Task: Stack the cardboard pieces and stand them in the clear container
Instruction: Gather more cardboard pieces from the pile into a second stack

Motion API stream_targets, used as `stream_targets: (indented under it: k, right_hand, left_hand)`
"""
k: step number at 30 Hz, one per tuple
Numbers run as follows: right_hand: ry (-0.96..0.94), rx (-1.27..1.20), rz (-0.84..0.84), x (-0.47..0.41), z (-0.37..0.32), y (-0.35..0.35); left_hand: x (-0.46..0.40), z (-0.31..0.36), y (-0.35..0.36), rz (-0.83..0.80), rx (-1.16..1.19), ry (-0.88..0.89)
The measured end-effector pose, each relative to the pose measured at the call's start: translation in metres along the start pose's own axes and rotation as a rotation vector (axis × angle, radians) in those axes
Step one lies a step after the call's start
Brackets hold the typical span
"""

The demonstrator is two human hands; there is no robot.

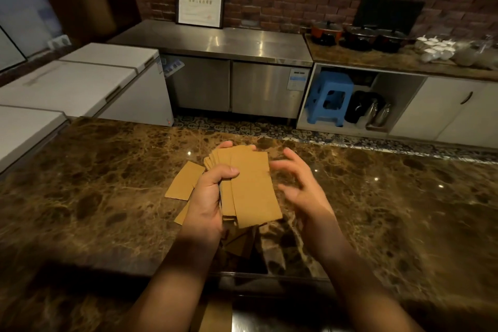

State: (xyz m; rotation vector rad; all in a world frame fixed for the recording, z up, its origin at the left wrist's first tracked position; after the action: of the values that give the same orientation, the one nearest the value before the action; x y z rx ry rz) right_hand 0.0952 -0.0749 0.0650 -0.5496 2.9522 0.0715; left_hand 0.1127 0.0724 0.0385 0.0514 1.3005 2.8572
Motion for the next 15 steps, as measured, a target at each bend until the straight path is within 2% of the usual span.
stream_targets:
  k: [2, 4, 7, 9, 13, 15]
  right_hand:
    - [0.092, -0.059, 0.076, 0.006, 0.003, -0.003]
    - [0.196, 0.068, 0.06, 0.01, 0.01, 0.001]
    - [0.202, 0.117, 0.074, 0.009, 0.005, 0.002]
    - [0.215, 0.011, 0.107, 0.004, 0.001, -0.005]
    - [0.294, -0.408, 0.21, -0.007, -0.001, -0.02]
    - [0.262, -0.415, 0.222, -0.014, -0.006, -0.03]
  left_hand:
    - [-0.001, 0.005, 0.0, 0.035, 0.011, 0.077]
    - [-0.001, 0.01, 0.001, 0.049, 0.016, 0.128]
    - [-0.001, 0.013, 0.002, 0.062, -0.012, 0.163]
    - [-0.001, 0.011, 0.003, 0.065, -0.007, 0.148]
    - [0.002, 0.006, 0.005, 0.023, -0.004, 0.081]
    - [0.002, 0.003, 0.007, -0.018, 0.038, 0.012]
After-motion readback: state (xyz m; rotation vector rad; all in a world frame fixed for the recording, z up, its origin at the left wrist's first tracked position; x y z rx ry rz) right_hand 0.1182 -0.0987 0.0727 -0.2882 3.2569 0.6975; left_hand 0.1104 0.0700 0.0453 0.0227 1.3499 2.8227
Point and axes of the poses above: each hand's wrist, its own x-axis away from the middle knuckle, its own y-axis out of the palm, z = x × y, the point moved 6 cm from there along -x, towards the middle knuckle, and after that the axes turned 6 degrees about -x, right-handed, at the moved point
